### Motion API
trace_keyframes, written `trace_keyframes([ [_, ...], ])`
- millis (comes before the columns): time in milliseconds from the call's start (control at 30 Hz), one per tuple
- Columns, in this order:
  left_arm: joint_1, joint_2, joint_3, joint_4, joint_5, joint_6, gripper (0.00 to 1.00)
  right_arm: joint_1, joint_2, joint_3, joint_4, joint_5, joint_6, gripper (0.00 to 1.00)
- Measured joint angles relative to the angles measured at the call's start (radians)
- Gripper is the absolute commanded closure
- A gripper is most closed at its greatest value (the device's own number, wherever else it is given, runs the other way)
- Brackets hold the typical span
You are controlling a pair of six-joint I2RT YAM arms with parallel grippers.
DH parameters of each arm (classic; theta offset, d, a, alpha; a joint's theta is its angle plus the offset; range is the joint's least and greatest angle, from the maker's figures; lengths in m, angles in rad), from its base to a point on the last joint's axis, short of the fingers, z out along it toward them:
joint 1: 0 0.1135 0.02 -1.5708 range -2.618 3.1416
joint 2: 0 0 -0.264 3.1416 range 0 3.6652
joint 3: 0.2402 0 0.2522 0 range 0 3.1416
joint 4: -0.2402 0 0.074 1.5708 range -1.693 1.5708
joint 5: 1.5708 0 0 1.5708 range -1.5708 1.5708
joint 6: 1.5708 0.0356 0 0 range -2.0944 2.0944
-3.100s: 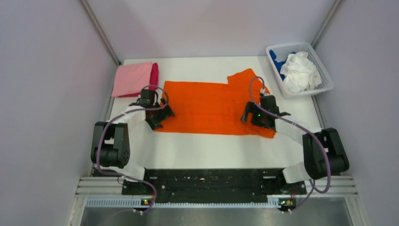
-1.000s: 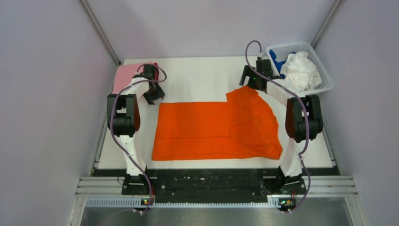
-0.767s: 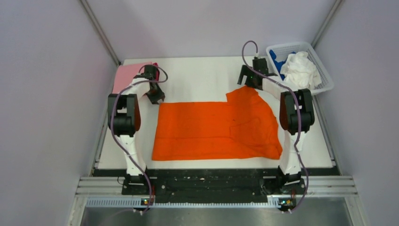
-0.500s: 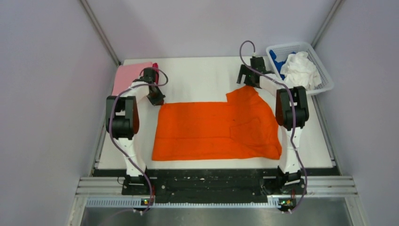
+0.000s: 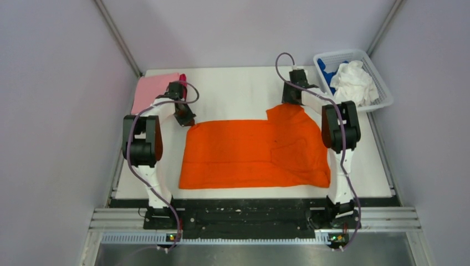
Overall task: Fold and stack the t-shirts
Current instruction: Grab the side of the flattened tshirt furthest away from the robot with both arms, then fold the other side of the tshirt into a rectangle
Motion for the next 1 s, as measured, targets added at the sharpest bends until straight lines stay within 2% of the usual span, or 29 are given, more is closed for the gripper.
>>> trace_keyframes([
  [33,0.000,-0.007,-0.004,-0.002,0.000,0.002,1.00,0.003,0.000,-0.003,0.003,0.006,-0.003,0.50],
  [67,0.000,-0.013,-0.007,-0.002,0.000,0.003,1.00,0.003,0.000,-0.003,0.003,0.010,-0.007,0.61],
  [100,0.000,-0.022,-0.011,-0.004,0.000,0.005,1.00,0.004,0.000,-0.003,0.003,0.013,-0.007,0.75],
  [167,0.000,-0.040,-0.021,-0.004,-0.001,0.011,1.00,0.004,0.000,-0.003,0.003,0.016,-0.003,0.98],
  [200,0.000,-0.050,-0.027,-0.005,-0.003,0.014,1.00,0.004,0.000,-0.003,0.005,0.016,0.000,1.00],
  [433,-0.001,-0.126,-0.054,-0.010,-0.010,0.026,1.00,0.005,-0.015,-0.025,0.021,0.025,0.000,1.00],
  [567,-0.003,-0.163,-0.079,-0.010,-0.011,0.031,1.00,0.005,-0.094,-0.114,0.034,0.014,-0.016,1.00],
  [800,-0.010,-0.250,-0.204,-0.004,-0.011,0.027,1.00,0.027,-0.431,-0.379,0.050,0.012,-0.044,1.00],
  [1000,-0.012,-0.392,-0.350,-0.003,-0.028,0.016,1.00,0.088,-0.730,-0.571,0.023,0.037,-0.047,1.00],
])
